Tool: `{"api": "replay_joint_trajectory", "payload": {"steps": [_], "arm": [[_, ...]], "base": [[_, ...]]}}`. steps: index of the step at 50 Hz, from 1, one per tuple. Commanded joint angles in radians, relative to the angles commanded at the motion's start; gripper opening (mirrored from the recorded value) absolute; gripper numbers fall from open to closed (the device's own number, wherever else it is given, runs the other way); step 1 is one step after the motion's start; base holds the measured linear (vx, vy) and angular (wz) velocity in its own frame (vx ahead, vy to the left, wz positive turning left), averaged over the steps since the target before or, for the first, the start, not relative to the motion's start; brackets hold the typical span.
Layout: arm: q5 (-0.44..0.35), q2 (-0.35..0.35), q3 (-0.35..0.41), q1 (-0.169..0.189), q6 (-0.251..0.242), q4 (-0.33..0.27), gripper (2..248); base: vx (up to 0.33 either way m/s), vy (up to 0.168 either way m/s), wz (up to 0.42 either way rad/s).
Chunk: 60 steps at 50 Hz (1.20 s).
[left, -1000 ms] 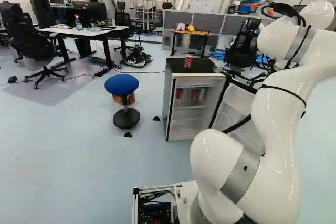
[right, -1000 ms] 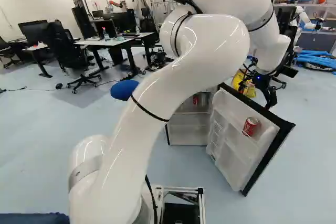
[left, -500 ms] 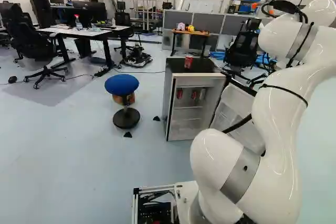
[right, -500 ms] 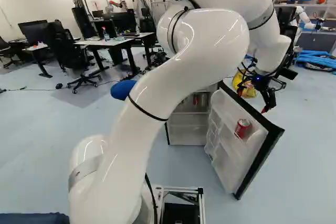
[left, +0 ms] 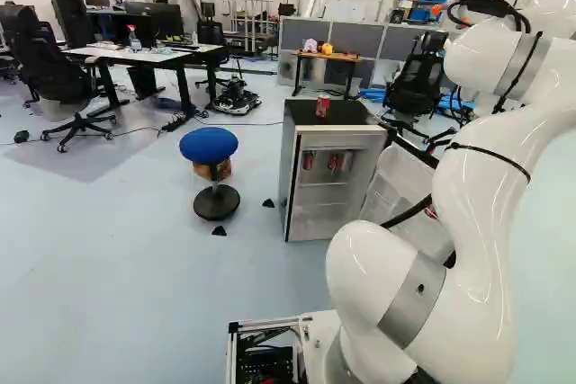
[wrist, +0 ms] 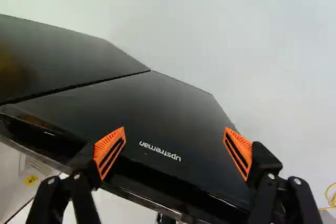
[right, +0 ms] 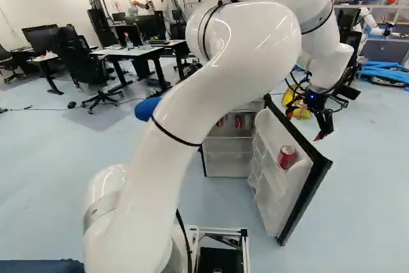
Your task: Grab a drink from the fridge
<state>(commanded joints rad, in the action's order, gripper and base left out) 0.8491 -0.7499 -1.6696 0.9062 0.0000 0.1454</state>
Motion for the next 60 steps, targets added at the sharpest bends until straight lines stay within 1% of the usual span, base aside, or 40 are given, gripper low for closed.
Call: {"api": "replay_joint_trajectory", "payload": {"steps": [26, 60], "arm": [[0.022, 0.051, 0.082, -0.009, 0.000, 0.000, 247], [0.037, 0.124, 0.200, -0.037, 0.000, 0.000, 247]], "base": [[0.000, 0.000, 0.000], [0.000, 0.000, 0.000]]}}
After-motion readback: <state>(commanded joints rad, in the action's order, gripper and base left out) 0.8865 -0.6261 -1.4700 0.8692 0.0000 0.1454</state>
